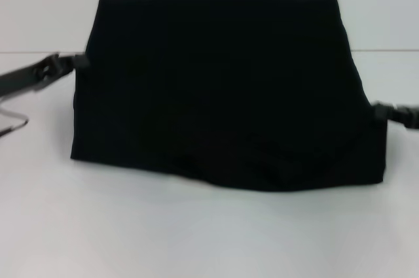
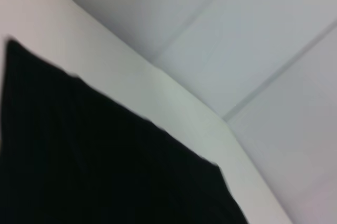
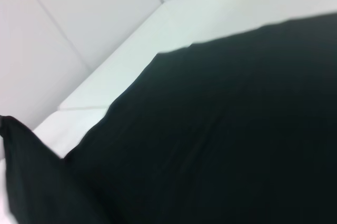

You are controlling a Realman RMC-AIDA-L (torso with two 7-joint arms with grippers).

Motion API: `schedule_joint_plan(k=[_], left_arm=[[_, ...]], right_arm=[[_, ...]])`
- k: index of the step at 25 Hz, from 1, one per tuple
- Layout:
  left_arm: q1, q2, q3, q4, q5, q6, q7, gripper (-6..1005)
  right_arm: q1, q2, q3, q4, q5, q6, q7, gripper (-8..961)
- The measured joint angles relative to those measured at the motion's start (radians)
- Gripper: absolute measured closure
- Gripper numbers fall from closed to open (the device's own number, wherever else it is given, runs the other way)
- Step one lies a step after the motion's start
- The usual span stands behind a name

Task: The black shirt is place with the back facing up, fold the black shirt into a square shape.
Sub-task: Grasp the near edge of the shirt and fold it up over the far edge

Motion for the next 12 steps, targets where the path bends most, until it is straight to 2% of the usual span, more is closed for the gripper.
schedule_joint_plan(k=[6, 10, 12], left_arm=[[-0.106, -0.006, 0.003, -0.088, -0.056, -0.287, 0.098, 971], [-0.165, -0.015, 0.001, -0.127, -0.065, -0.432, 0.169, 971], [-0.181, -0.019, 0.001, -0.132, -0.082, -0.468, 0.195, 971]], right_arm=[[0.120, 0.012, -0.032, 0.065, 0.008, 0.269, 0.024, 911], [0.187, 0.034, -0.046, 0.077, 0.011, 0.431, 0.027, 911], [0.217, 0.038, -0.046, 0.085, 0.011, 0.496, 0.027, 911]])
